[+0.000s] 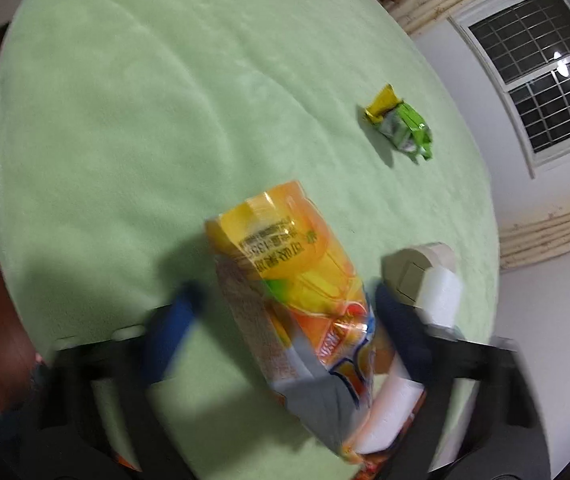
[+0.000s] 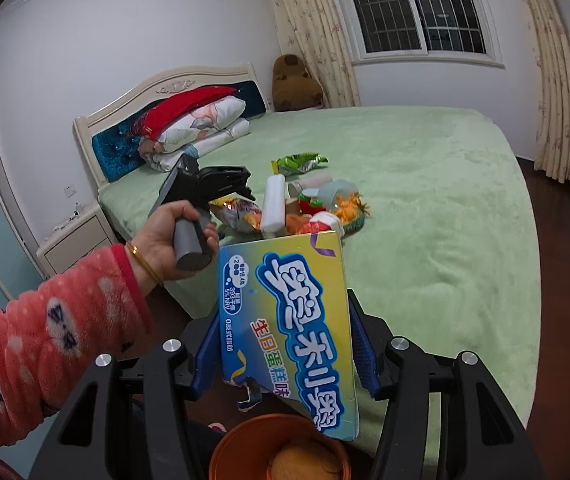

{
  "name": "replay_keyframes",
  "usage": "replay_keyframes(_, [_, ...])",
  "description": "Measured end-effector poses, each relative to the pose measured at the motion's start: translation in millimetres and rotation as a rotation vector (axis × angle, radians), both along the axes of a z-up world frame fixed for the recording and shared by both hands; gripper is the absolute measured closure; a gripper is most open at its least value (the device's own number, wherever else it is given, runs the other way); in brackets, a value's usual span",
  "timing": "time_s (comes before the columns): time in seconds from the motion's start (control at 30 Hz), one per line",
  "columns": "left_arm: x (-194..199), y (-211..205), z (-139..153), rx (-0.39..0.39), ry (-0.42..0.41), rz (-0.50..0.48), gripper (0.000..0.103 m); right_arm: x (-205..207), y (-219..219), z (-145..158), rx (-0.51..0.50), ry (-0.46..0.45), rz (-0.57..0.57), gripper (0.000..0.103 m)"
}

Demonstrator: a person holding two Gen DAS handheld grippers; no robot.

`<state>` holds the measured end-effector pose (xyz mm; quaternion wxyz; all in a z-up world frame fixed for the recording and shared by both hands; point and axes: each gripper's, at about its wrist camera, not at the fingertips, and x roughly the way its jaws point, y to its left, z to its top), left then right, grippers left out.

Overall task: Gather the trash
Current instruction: 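Grasp the orange snack bag with the left gripper while the right gripper holds the box, then lower both tools over the orange bowl and open both grippers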

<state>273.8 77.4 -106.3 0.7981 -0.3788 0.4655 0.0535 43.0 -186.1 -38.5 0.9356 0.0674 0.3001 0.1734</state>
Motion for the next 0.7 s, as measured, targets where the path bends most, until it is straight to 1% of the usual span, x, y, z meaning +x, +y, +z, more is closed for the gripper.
replay_keyframes(0.13, [-3.7,4.6,10.1,-0.008,-0.033,-0.018,0.044,1.7,1.2,-8.8,0.019,0.021,-0.011,0.049])
replay_keyframes(0.2, [-8.5,8.0,19.6,-0.015,-0.057,-0.041,0.046,1.4,1.3,-13.7,0.021,0.028,-0.009,0.049])
replay_keyframes(0.27, [-17.1,9.0,34.2,-0.004,-0.090,-0.071,0.046,1.0,4.9,-18.9,0.018,0.036,-0.016,0.049])
replay_keyframes(0.33, [-31.2,5.6,54.8,0.040,-0.126,-0.115,0.046,0.2,7.5,-22.8,0.027,0.047,-0.014,0.049])
replay_keyframes(0.4, [-45.0,1.7,71.2,0.092,-0.152,-0.150,0.046,-1.2,8.9,-24.6,0.029,0.051,-0.015,0.049])
replay_keyframes(0.43, [-50.1,0.5,76.7,0.105,-0.169,-0.166,0.046,-2.5,10.4,-24.7,0.028,0.051,-0.015,0.049])
replay_keyframes(0.5, [-74.6,-2.3,94.3,0.167,-0.215,-0.207,0.046,-6.1,12.2,-22.2,0.028,0.044,-0.015,0.049])
replay_keyframes(0.53, [-82.2,-3.7,98.8,0.188,-0.230,-0.222,0.046,-8.8,13.6,-20.7,0.025,0.037,-0.015,0.049])
replay_keyframes(0.6, [-109.4,-8.0,108.5,0.243,-0.265,-0.271,0.046,-12.3,14.0,-19.4,0.017,0.027,-0.016,0.049])
replay_keyframes(0.7, [-146.8,-16.5,105.7,0.306,-0.284,-0.347,0.046,-21.8,13.4,-18.0,0.007,0.020,-0.016,0.048])
